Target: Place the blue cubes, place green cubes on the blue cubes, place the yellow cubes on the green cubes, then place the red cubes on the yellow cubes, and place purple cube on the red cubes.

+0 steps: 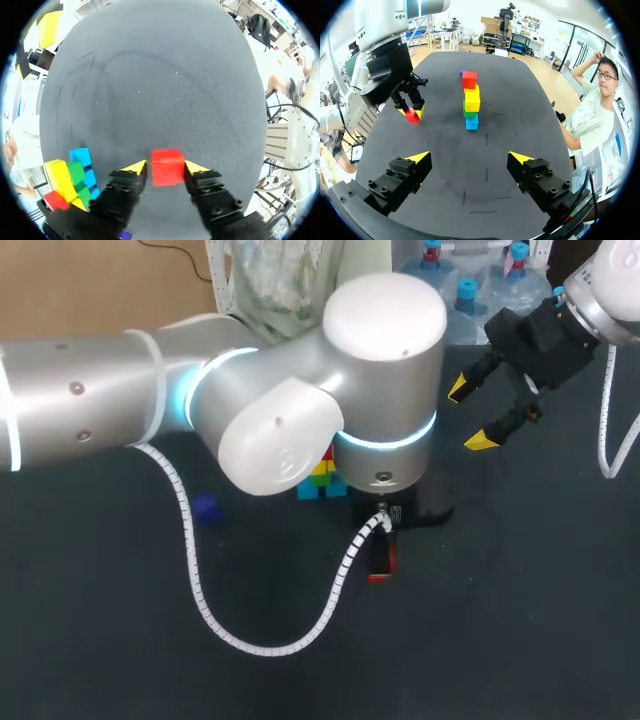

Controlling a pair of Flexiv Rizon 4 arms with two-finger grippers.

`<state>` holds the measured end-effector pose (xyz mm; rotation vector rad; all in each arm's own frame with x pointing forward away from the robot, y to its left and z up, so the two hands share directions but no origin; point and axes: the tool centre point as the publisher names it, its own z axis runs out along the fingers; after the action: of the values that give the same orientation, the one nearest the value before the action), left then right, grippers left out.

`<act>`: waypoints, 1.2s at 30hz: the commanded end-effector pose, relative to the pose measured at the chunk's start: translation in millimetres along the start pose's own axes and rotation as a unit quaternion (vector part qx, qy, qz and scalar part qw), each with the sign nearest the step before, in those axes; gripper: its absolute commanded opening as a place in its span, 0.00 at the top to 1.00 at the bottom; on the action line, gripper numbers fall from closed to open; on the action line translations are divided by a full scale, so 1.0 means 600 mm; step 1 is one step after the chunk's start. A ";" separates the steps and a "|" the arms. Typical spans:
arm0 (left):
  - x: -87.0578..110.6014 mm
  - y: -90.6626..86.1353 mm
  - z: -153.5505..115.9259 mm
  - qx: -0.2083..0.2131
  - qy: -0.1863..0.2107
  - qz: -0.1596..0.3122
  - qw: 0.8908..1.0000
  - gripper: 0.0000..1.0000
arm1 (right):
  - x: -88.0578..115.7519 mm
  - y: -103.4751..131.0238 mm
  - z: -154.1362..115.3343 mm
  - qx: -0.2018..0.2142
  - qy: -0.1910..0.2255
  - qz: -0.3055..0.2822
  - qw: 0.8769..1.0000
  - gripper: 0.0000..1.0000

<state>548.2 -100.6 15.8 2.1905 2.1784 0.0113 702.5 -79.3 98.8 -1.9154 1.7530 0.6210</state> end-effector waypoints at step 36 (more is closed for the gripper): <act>0.179 0.003 -0.138 -0.074 -0.037 -0.006 0.997 0.00 | 0.000 0.000 0.000 0.000 -0.001 0.000 1.000 0.00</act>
<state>550.7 -11.1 82.8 2.0797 2.1193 0.1373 702.5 -79.3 98.8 -1.9153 1.7530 0.6210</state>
